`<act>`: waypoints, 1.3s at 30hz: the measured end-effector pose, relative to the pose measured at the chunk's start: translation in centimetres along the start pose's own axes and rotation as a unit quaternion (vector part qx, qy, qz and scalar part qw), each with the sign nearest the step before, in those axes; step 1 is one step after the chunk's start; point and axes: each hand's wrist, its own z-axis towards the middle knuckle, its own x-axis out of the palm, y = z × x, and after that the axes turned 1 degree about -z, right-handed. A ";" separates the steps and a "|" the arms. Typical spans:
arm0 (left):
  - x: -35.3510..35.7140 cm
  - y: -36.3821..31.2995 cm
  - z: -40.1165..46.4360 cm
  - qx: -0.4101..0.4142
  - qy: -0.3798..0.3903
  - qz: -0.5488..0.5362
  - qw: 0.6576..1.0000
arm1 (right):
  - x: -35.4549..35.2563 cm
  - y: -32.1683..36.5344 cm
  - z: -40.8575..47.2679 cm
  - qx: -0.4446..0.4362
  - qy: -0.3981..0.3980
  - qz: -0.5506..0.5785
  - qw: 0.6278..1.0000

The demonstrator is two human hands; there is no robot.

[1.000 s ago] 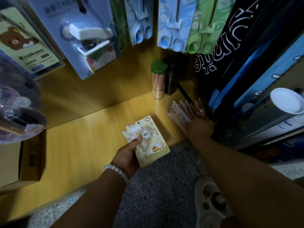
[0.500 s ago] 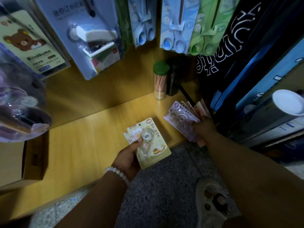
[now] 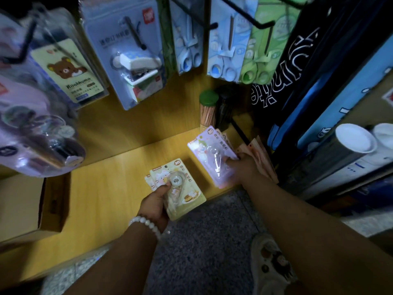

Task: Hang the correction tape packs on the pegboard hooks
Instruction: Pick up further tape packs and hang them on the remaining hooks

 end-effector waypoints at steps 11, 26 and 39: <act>-0.7 -2.0 -4.6 0.090 -0.099 0.071 0.988 | 2.1 5.9 -8.5 -0.043 0.203 0.162 0.965; 4.7 -2.1 -15.8 0.121 0.115 -0.064 0.984 | -0.3 8.9 -16.6 -0.108 0.219 0.197 0.949; 5.9 -3.0 -21.2 0.192 0.131 0.013 0.973 | -2.2 11.3 -22.6 -0.229 0.119 0.229 0.939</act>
